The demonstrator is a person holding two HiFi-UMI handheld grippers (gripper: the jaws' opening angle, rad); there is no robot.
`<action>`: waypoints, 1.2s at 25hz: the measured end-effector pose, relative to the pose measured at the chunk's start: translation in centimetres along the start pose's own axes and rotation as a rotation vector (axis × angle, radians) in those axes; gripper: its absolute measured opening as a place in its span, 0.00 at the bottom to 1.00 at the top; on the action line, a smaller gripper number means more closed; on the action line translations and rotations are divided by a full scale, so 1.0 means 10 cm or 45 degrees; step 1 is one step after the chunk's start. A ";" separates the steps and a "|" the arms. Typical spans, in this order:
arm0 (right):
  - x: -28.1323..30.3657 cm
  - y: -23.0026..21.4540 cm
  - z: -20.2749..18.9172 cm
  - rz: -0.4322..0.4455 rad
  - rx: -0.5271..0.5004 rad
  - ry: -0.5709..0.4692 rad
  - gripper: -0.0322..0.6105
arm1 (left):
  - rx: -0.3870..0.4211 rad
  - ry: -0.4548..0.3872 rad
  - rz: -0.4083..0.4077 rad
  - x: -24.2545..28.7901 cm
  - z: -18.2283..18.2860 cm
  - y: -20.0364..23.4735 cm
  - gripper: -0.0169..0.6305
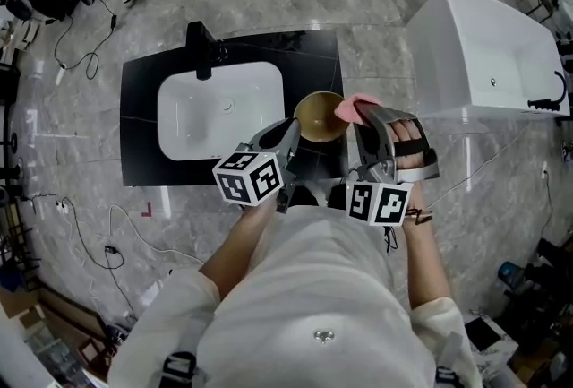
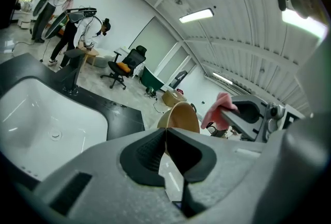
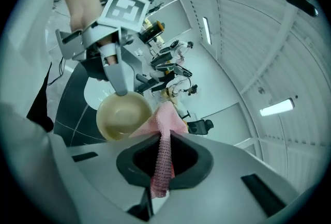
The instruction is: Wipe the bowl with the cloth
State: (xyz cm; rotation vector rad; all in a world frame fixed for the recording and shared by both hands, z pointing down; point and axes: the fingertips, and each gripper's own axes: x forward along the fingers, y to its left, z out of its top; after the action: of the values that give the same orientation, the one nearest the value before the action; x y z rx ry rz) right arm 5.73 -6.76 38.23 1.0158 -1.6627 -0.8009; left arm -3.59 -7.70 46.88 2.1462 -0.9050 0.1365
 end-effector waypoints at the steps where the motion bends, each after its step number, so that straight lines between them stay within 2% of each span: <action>1: -0.04 -0.04 -0.05 -0.014 0.039 0.008 0.07 | -0.024 0.009 0.006 0.04 -0.03 0.06 0.06; 6: -0.21 -0.13 -0.35 -0.042 0.153 0.073 0.07 | -0.107 0.034 0.059 0.28 -0.16 0.39 0.06; 11: -0.34 0.01 -0.63 -0.003 0.234 0.163 0.07 | -0.146 0.107 0.109 0.56 -0.31 0.72 0.06; 16: -0.43 0.16 -0.86 0.045 0.304 0.257 0.07 | -0.325 0.170 0.107 0.83 -0.54 0.96 0.06; 20: -0.48 0.16 -1.01 0.041 0.340 0.314 0.07 | -0.476 0.177 0.107 0.95 -0.70 1.10 0.06; 25: -0.52 0.15 -1.11 0.023 0.371 0.361 0.07 | -0.525 0.171 0.120 0.99 -0.80 1.22 0.06; 30: -0.51 0.17 -1.11 0.023 0.382 0.374 0.07 | -0.500 0.141 0.145 0.98 -0.76 1.30 0.07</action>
State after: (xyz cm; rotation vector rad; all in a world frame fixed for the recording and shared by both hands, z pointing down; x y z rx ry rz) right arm 16.74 -1.86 40.89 1.2577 -1.5589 -0.3723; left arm -3.33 -13.54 63.87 1.7093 -0.9062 0.1215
